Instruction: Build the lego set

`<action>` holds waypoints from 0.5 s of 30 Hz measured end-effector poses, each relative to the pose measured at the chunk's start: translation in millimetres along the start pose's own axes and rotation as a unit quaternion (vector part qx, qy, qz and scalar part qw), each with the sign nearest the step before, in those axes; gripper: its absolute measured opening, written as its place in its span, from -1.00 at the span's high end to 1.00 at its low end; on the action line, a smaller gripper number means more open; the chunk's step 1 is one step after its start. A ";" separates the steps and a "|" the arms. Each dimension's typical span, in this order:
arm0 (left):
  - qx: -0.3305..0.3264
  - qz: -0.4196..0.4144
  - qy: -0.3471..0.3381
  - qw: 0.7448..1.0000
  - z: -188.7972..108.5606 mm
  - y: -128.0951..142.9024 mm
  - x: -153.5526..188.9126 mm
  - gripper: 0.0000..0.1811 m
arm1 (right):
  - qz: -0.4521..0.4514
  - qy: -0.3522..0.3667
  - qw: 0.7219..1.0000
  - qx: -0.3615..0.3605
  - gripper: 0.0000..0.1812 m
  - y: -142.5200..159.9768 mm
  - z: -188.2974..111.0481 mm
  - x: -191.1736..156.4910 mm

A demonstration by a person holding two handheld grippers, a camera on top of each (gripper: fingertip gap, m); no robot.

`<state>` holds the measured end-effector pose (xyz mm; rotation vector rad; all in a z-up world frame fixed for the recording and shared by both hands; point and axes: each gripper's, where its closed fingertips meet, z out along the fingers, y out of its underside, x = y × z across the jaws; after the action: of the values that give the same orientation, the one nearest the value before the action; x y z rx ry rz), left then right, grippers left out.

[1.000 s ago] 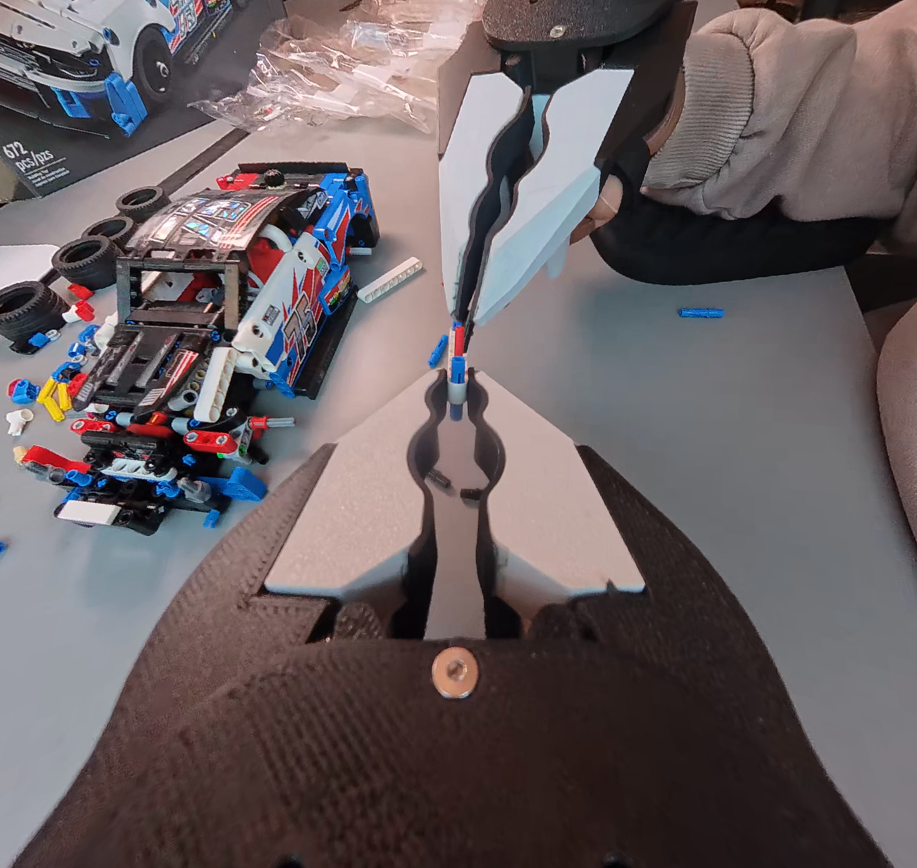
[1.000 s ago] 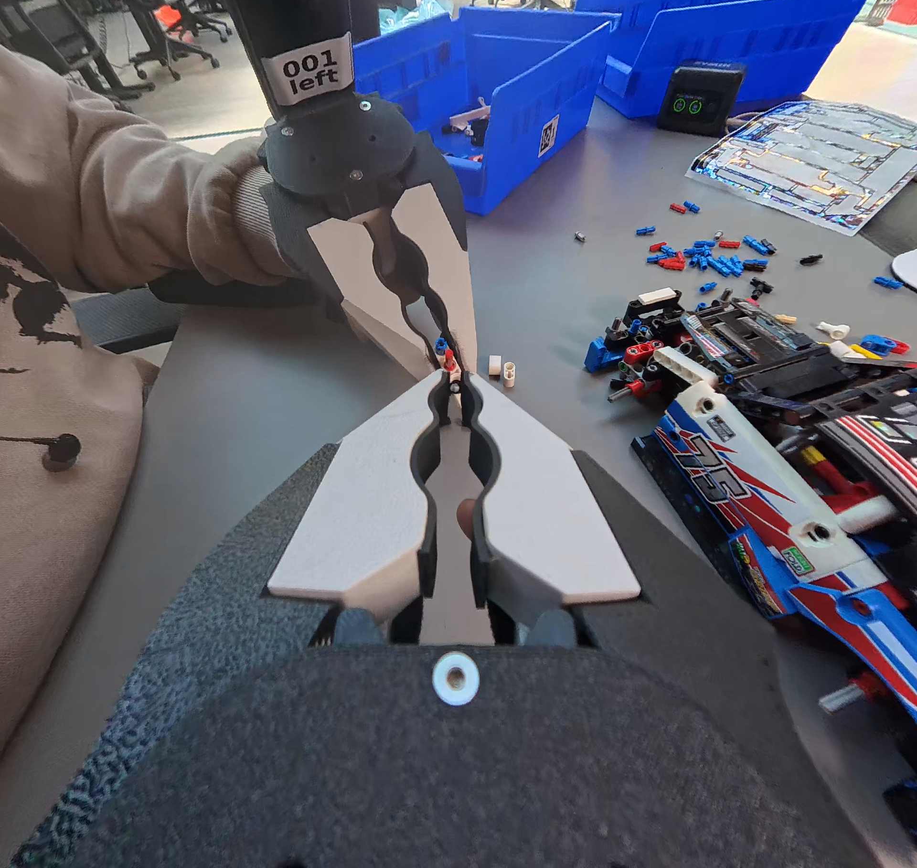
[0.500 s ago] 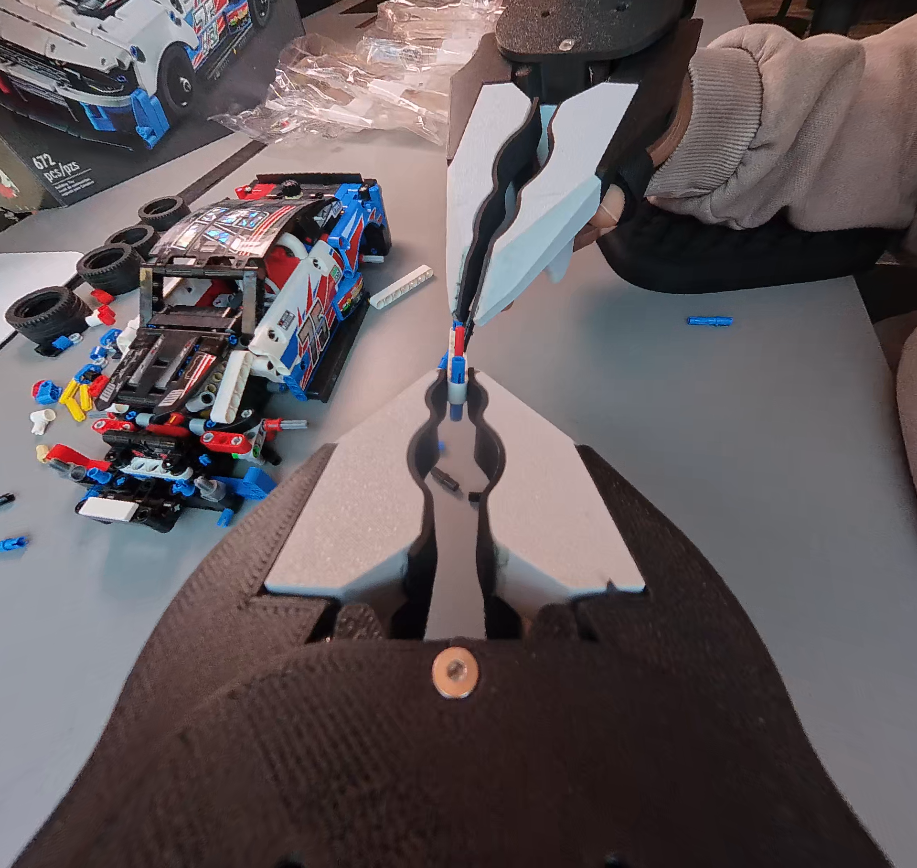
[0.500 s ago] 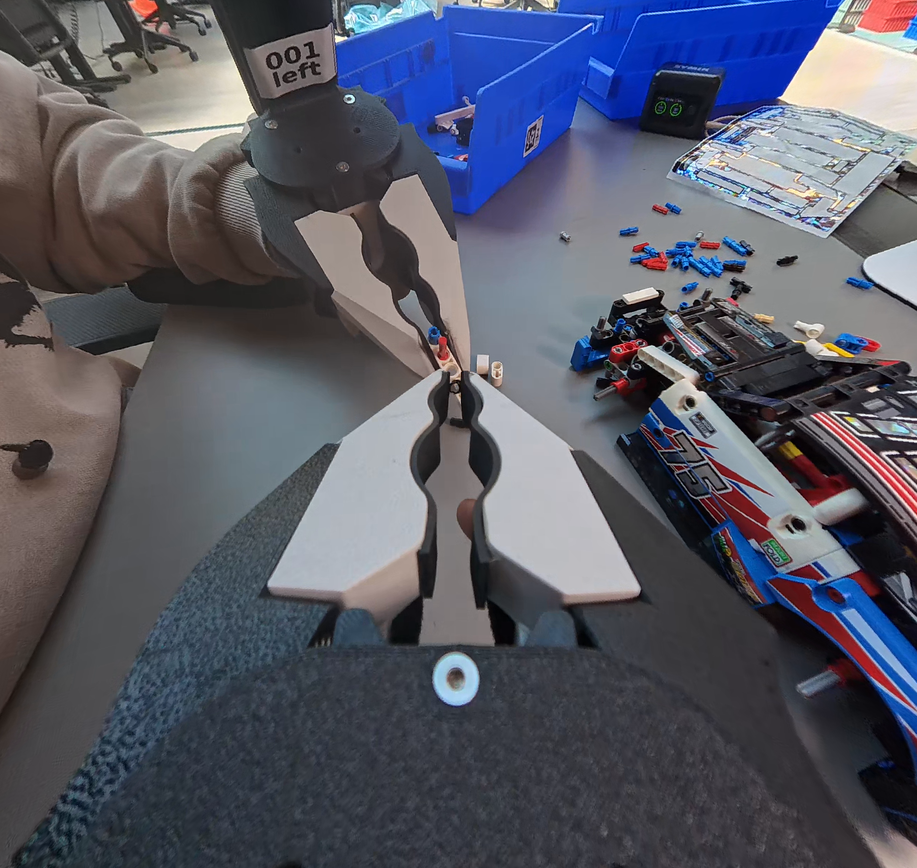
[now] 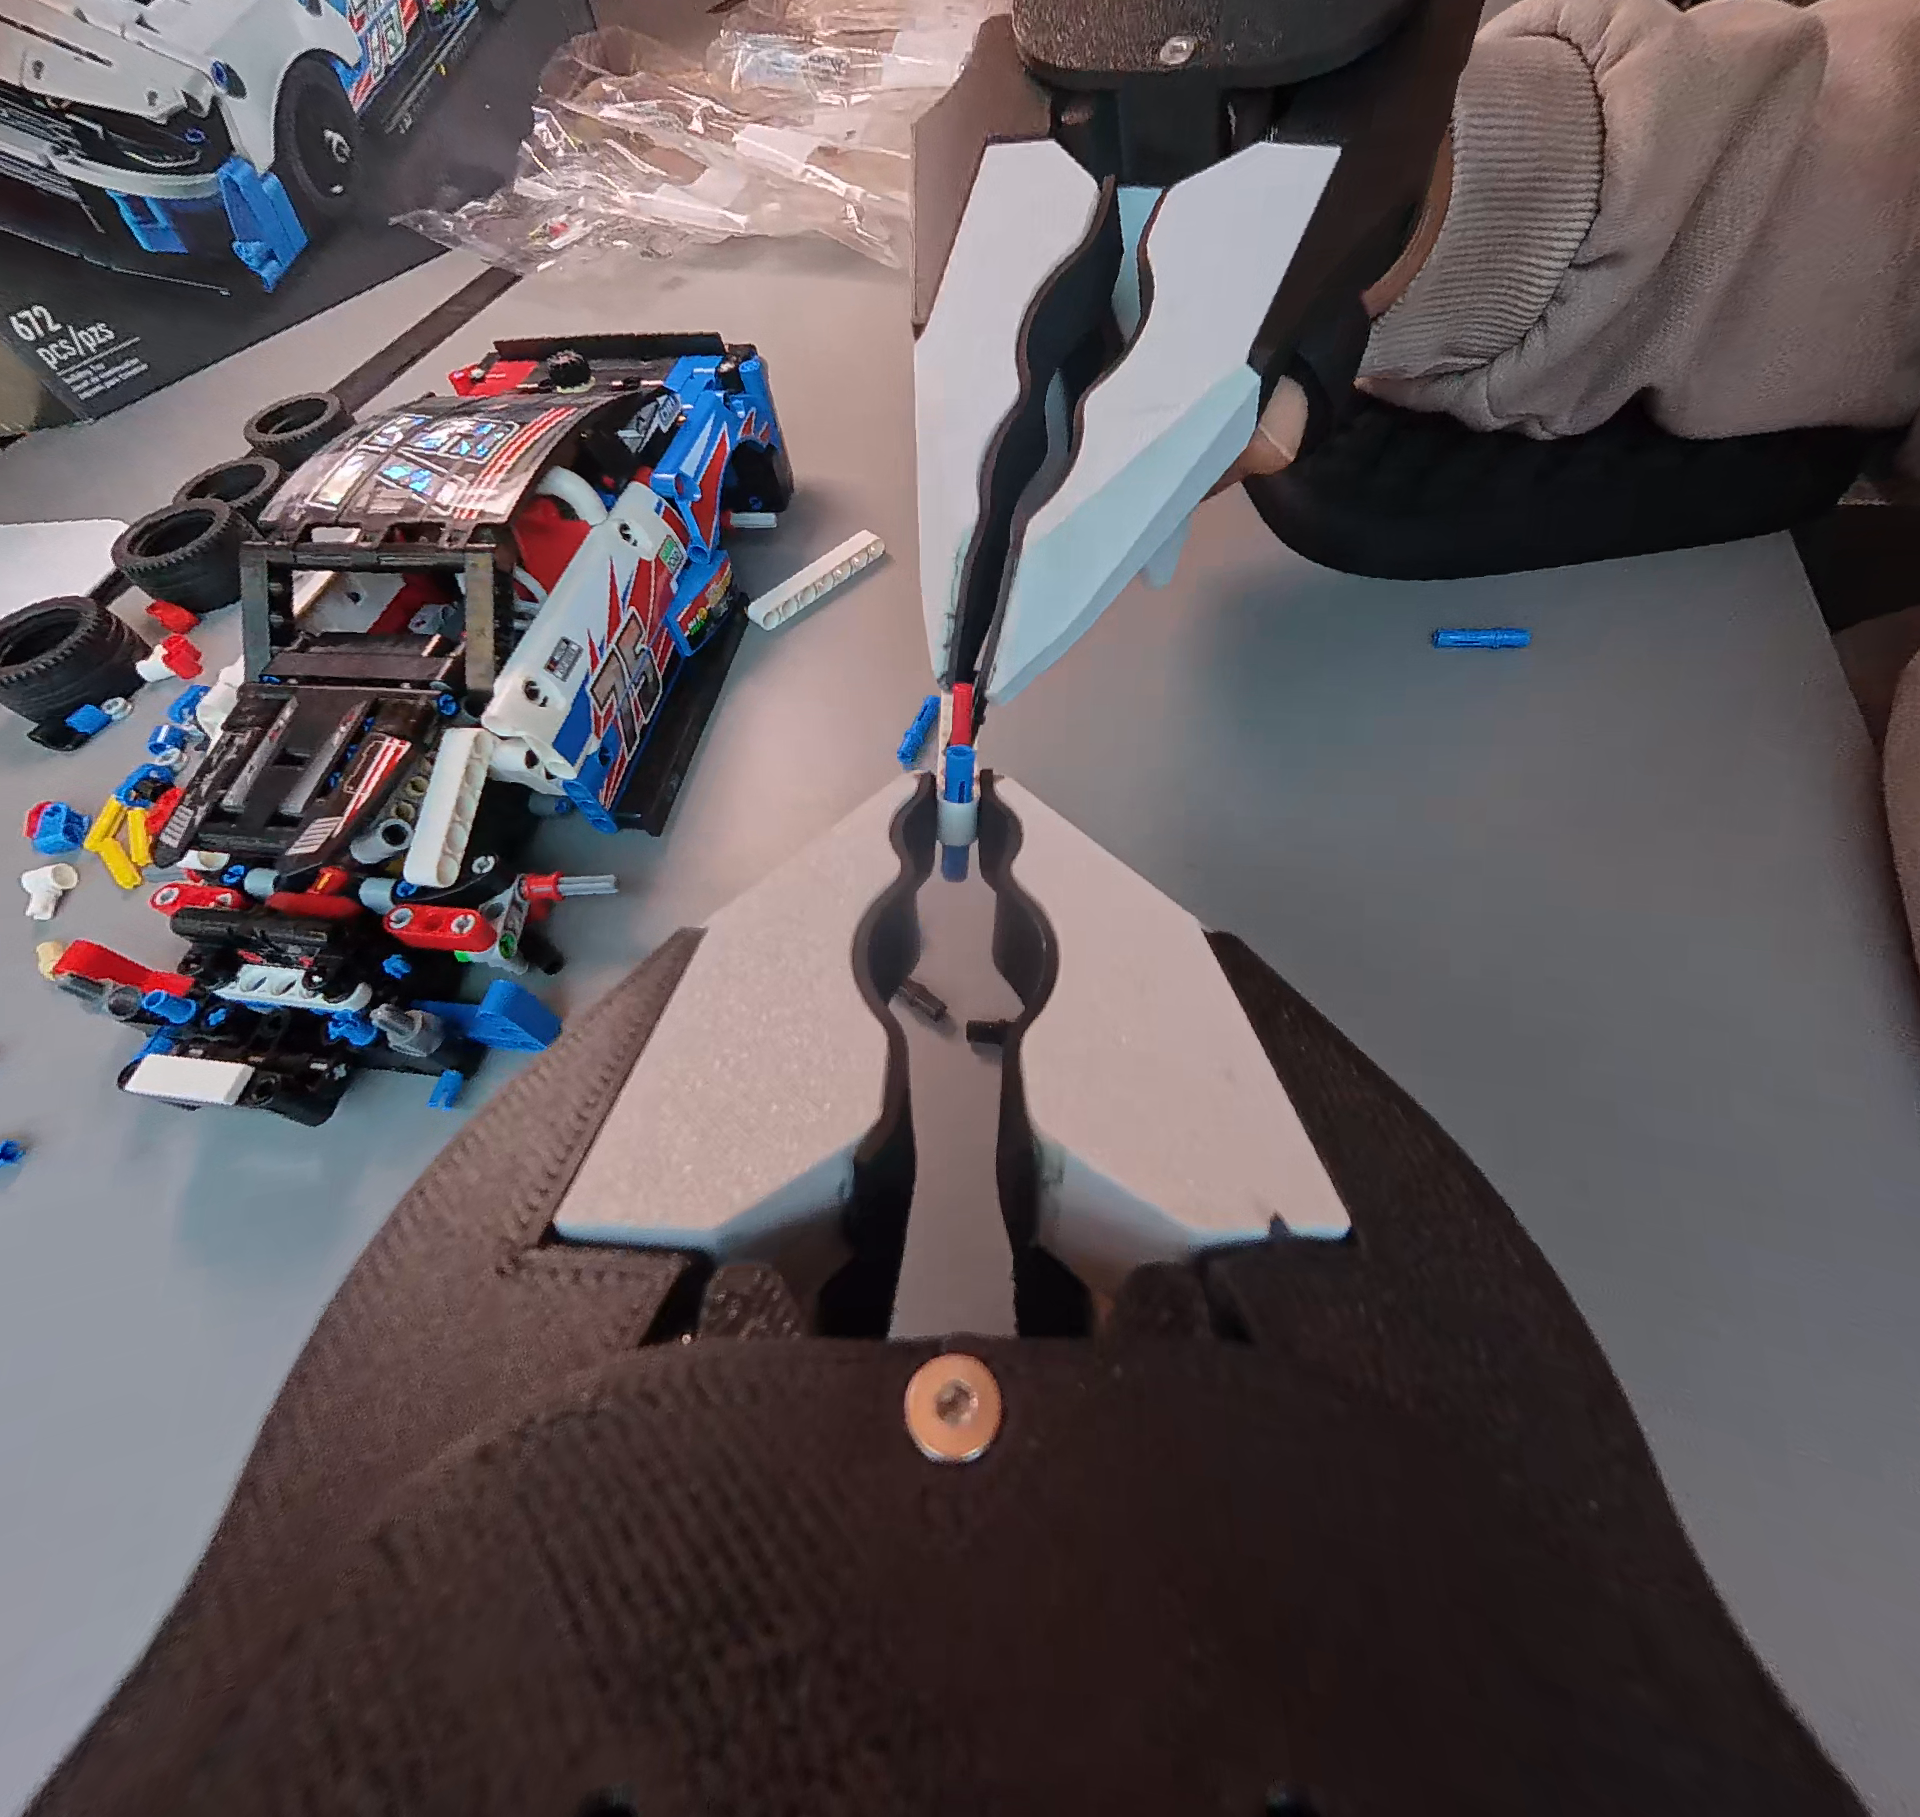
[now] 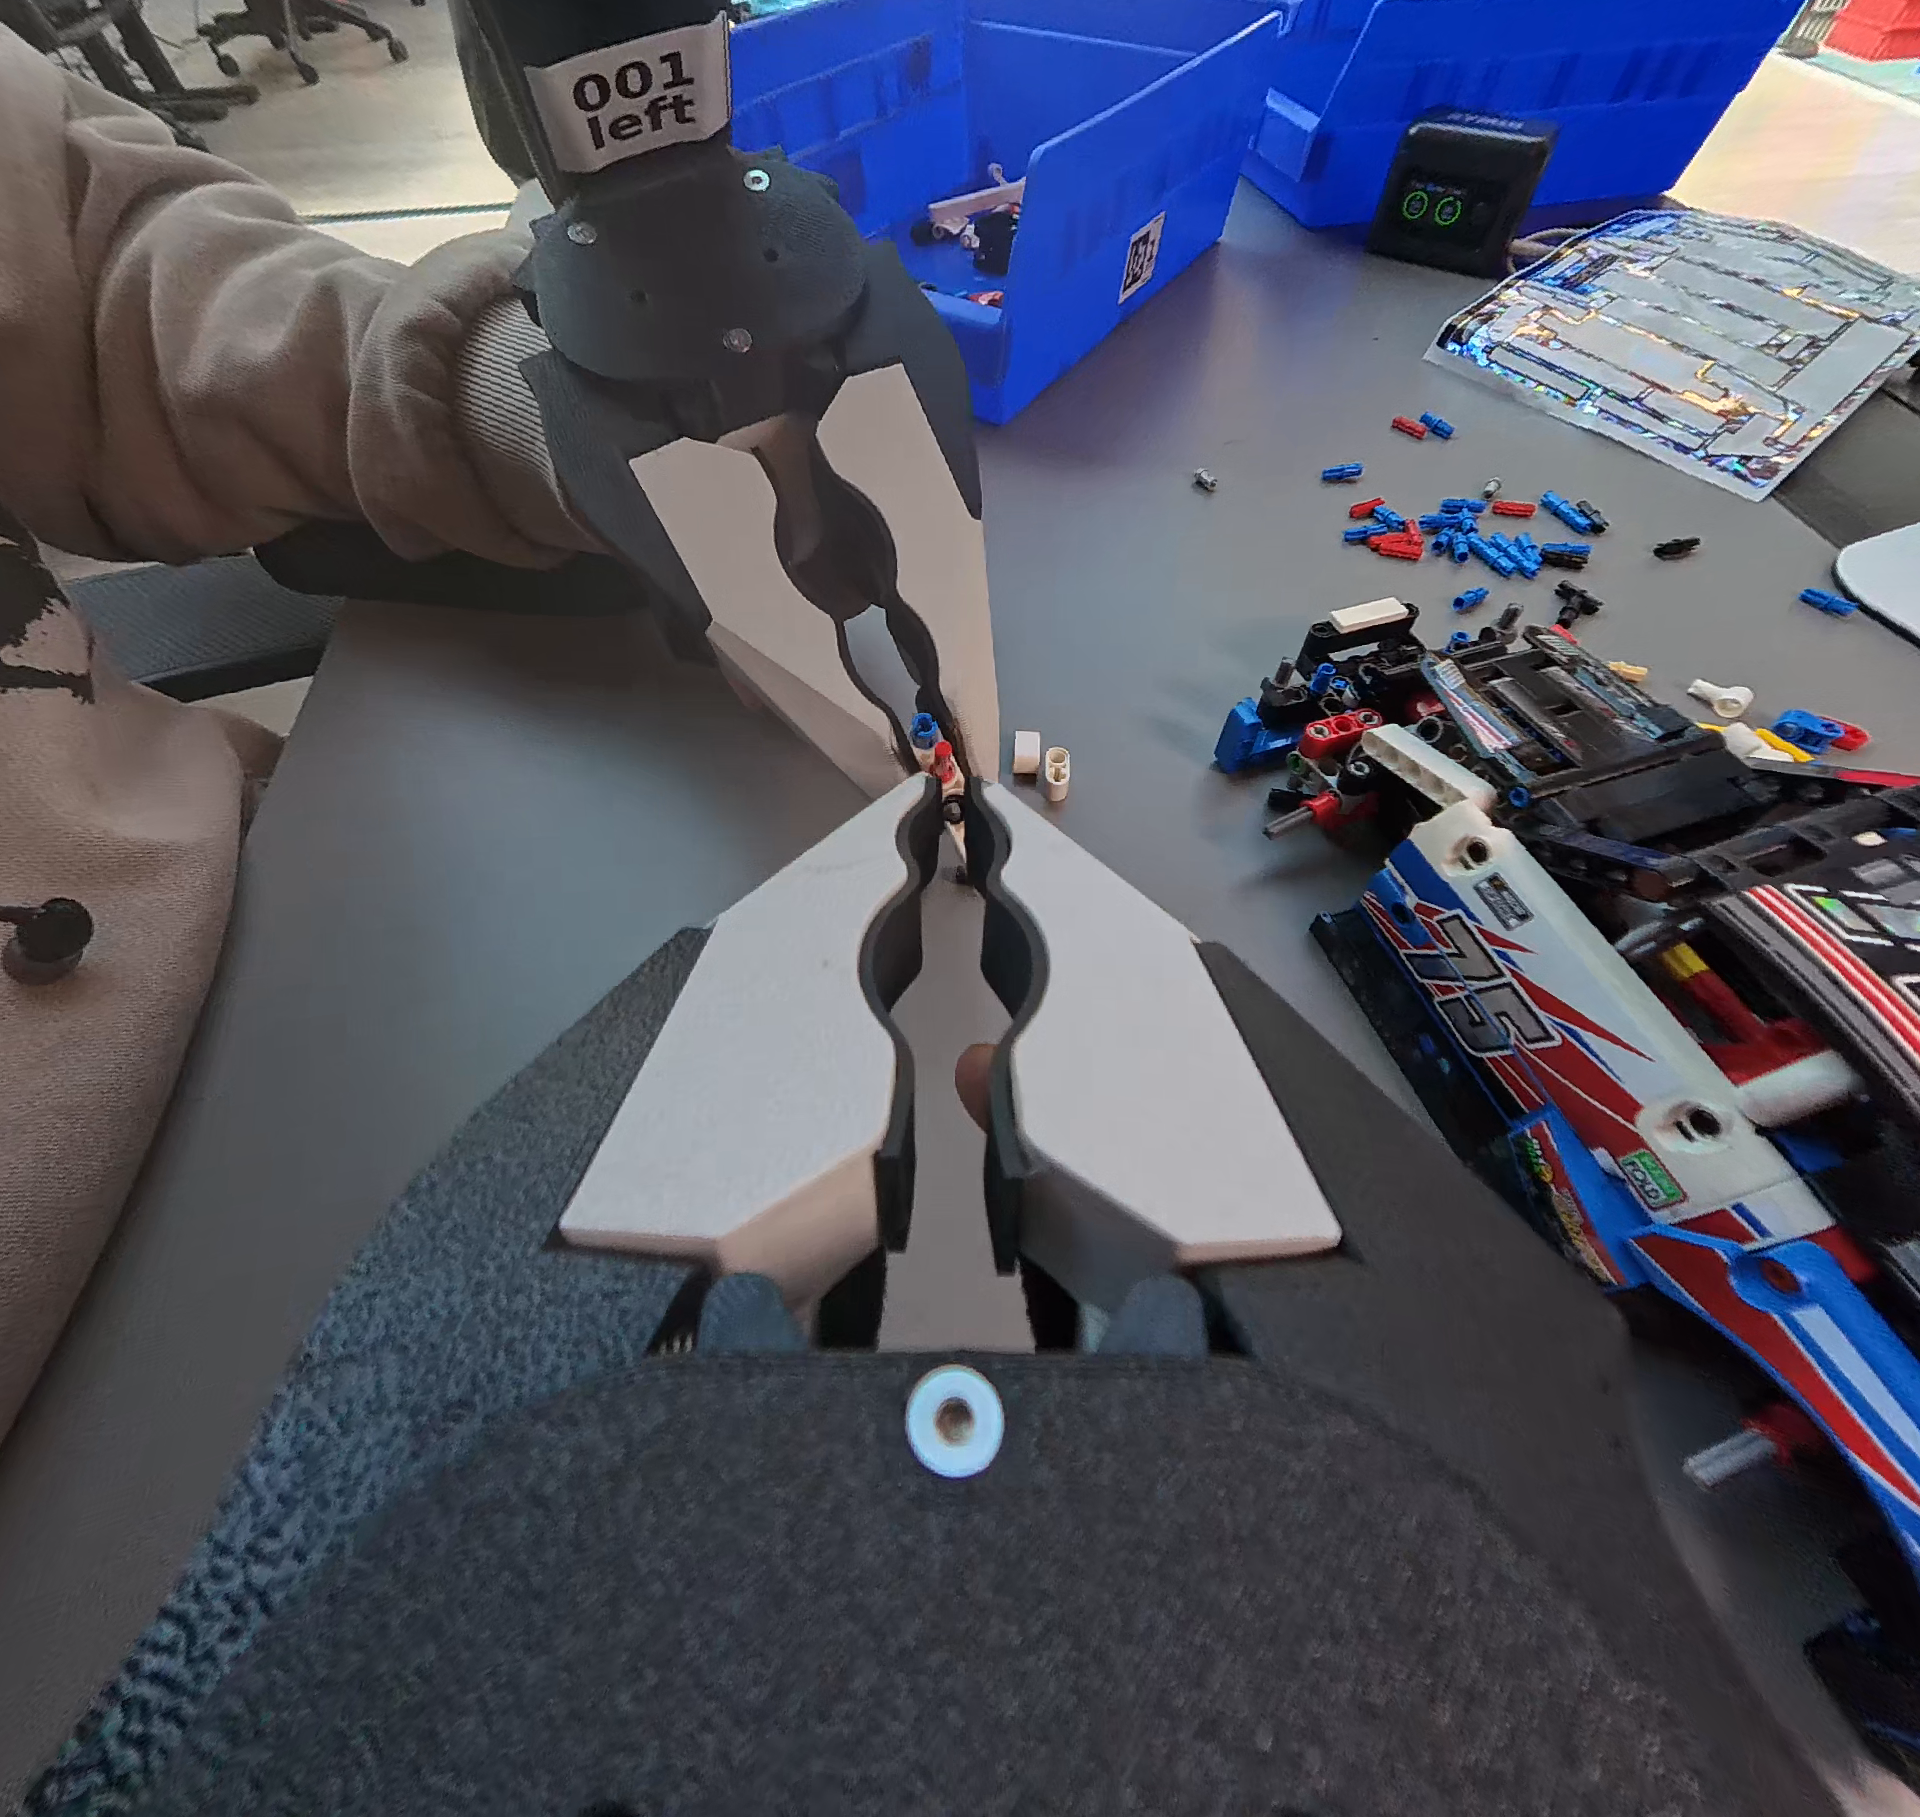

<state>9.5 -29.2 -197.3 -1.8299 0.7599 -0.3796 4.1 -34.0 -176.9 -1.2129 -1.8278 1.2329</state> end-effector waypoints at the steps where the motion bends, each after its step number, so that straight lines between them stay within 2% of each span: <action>1: -0.003 0.003 -0.001 1.000 0.5 0.9 0.1 0.94 | -0.002 0.002 1.000 -0.005 0.98 1.0 0.4 0.0; 7: -0.031 0.038 -0.013 0.999 4.0 7.8 2.4 0.94 | -0.031 0.019 0.999 -0.038 0.99 7.6 3.6 -0.9; 11: -0.024 -0.005 0.018 1.000 4.5 6.4 7.5 0.94 | 0.005 0.006 0.999 -0.049 1.00 10.8 1.9 -0.5; 12: -0.010 -0.019 0.022 1.000 4.1 0.7 8.6 0.96 | 0.002 -0.007 0.998 -0.070 1.00 17.9 3.1 -4.4; 15: -0.020 -0.041 0.036 0.998 5.1 1.7 12.5 0.94 | -0.002 -0.014 0.998 -0.068 1.00 17.0 0.9 -6.7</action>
<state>21.3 -34.1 -201.9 -1.8988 0.7470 -0.4880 11.9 -38.1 -193.0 -1.2692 -1.9601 1.1444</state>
